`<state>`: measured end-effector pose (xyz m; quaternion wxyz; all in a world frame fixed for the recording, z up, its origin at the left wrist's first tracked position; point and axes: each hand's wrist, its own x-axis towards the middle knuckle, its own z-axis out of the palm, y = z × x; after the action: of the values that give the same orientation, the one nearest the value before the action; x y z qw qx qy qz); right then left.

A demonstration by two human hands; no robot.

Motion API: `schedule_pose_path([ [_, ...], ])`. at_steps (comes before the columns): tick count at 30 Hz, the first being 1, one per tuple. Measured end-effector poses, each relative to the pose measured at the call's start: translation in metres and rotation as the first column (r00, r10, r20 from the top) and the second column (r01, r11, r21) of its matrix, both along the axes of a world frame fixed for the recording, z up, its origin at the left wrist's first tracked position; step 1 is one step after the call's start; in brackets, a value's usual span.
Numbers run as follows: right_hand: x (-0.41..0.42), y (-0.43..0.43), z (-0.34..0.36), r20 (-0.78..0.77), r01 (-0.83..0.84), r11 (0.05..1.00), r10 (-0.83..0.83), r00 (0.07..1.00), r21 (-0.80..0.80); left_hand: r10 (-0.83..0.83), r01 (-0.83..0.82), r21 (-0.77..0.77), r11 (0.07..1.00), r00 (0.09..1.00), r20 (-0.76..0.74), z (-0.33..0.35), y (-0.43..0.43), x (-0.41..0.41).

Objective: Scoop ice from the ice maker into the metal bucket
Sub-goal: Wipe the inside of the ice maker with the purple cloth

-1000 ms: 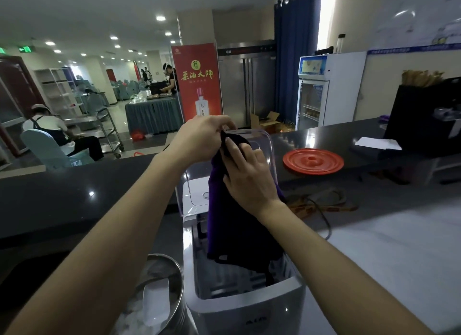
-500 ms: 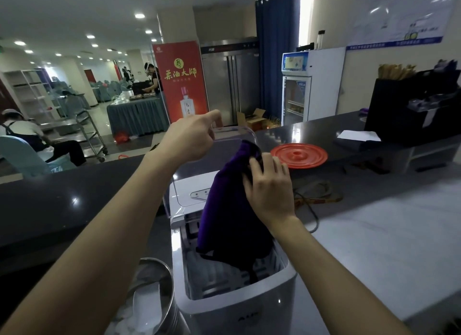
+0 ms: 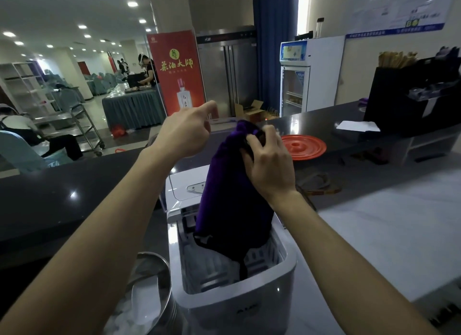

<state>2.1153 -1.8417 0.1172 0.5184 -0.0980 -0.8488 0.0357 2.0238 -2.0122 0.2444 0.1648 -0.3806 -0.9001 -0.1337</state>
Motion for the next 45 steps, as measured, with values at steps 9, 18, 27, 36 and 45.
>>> schedule_pose_path([
  [9, 0.033, -0.022, -0.034, 0.318, 0.083, 0.995, -0.098, 0.943, 0.061, -0.026, 0.026, 0.061, 0.998, 1.0, -0.003, -0.003, -0.002, -0.005],
  [18, 0.019, -0.021, -0.014, -0.01, -0.082, 0.984, 0.084, 0.996, 0.161, -0.083, 0.081, 0.122, 0.989, 0.996, 0.015, -0.001, -0.021, -0.012],
  [27, -0.02, -0.015, 0.026, -0.069, 0.015, 0.983, -0.028, 0.997, -0.183, -0.081, 0.074, 0.113, 0.991, 0.995, 0.061, 0.0, -0.027, -0.005],
  [36, -0.031, 0.001, 0.011, -0.009, -0.147, 0.951, 0.15, 0.989, -0.272, -0.049, 0.047, 0.12, 0.992, 0.999, 0.017, -0.006, -0.025, -0.007],
  [45, -0.014, 0.006, -0.032, -0.083, -0.218, 0.854, 0.204, 0.976, -0.473, -0.06, 0.06, 0.163, 0.985, 0.998, -0.006, -0.01, -0.026, -0.011],
])
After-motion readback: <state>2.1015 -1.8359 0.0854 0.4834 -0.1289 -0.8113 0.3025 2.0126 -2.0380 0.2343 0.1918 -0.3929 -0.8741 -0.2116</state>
